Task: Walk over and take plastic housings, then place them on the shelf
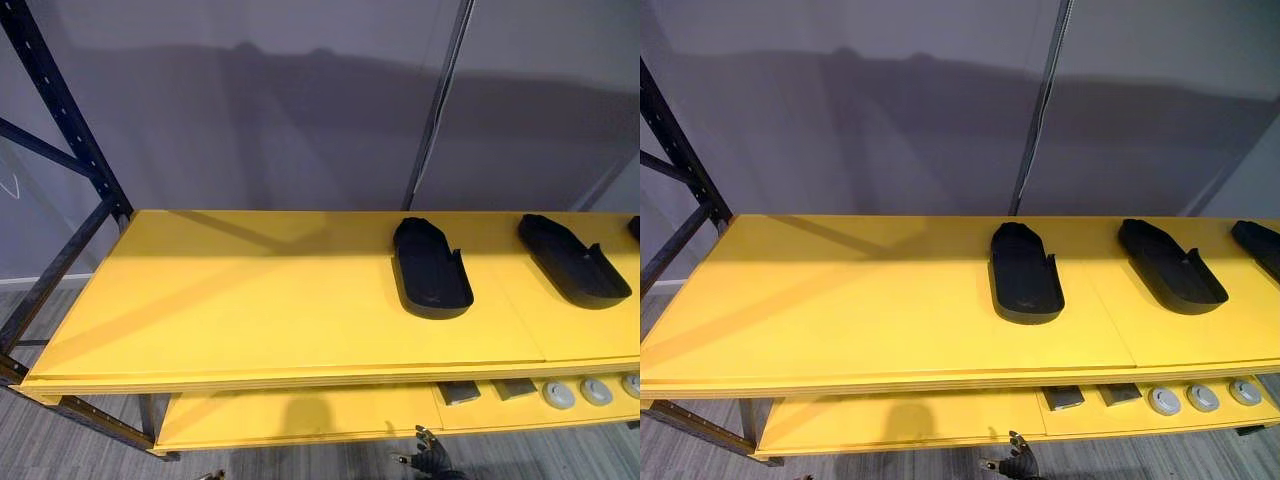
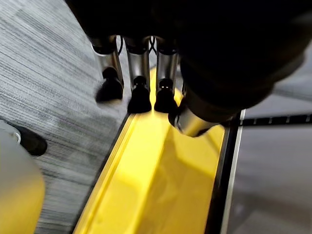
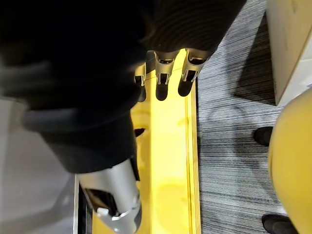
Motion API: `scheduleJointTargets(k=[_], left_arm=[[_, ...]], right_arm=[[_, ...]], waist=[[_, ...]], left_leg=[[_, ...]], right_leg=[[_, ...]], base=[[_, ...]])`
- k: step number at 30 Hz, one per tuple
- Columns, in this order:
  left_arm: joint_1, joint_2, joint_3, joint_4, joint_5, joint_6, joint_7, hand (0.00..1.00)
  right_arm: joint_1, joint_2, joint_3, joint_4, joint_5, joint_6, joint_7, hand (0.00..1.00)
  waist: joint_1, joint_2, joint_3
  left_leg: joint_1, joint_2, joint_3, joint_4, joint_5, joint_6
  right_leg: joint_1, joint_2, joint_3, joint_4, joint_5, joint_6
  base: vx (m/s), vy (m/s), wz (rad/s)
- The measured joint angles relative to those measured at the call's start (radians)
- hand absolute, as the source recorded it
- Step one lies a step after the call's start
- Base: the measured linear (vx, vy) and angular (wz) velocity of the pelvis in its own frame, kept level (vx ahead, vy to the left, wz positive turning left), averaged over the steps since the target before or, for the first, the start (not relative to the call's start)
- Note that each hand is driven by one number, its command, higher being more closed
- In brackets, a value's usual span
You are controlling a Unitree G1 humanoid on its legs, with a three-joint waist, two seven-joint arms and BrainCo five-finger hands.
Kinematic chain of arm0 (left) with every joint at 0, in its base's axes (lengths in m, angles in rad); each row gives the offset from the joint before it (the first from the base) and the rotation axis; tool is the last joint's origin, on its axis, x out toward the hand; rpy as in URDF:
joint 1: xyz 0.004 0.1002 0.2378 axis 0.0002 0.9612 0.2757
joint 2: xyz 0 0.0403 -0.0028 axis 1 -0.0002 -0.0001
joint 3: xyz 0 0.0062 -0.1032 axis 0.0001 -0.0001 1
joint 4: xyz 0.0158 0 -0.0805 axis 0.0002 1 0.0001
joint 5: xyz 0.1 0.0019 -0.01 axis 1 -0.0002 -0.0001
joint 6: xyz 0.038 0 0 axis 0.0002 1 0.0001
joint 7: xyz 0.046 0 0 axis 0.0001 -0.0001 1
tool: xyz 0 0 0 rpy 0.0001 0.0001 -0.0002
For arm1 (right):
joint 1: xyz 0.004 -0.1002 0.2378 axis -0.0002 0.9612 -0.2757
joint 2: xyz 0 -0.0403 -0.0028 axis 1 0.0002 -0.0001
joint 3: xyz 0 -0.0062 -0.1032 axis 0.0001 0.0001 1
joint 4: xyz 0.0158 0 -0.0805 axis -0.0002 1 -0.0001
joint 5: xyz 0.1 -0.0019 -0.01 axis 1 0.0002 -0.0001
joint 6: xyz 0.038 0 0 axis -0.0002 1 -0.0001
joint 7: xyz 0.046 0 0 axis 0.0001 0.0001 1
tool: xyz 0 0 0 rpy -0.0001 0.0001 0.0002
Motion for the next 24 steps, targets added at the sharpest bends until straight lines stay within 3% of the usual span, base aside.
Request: scheduleJointTargets(k=[8,19,24], left_arm=[[-0.059,0.002,-0.103,0.030,0.061,0.000,-0.012,0.00],[-0.078,0.011,-0.158,0.035,0.097,0.000,-0.011,0.00],[-0.081,0.028,-0.147,0.021,0.087,0.000,-0.009,0.00]], right_arm=[[-0.008,0.000,-0.043,0.000,0.042,0.000,-0.009,0.00],[-0.005,0.019,-0.113,-0.002,0.045,-0.001,-0.037,0.00],[-0.021,0.029,-0.117,-0.061,0.043,-0.002,-0.041,0.00]], waist=[[-0.012,0.022,0.014],[-0.023,0.019,0.017],[-0.021,0.014,0.046]], left_leg=[[0.007,0.015,0.051,-0.003,-0.005,-0.008],[0.016,0.026,0.073,0.004,-0.012,-0.019],[-0.026,0.060,0.121,0.123,-0.078,-0.022]], right_leg=[[-0.019,0.020,0.047,-0.002,0.000,0.000],[-0.018,0.034,0.070,-0.001,0.001,-0.002],[-0.057,0.073,0.134,0.031,0.007,-0.011]], base=[[0.03,-0.009,-0.17],[-0.01,-0.015,-0.07],[-0.04,-0.021,-0.37]])
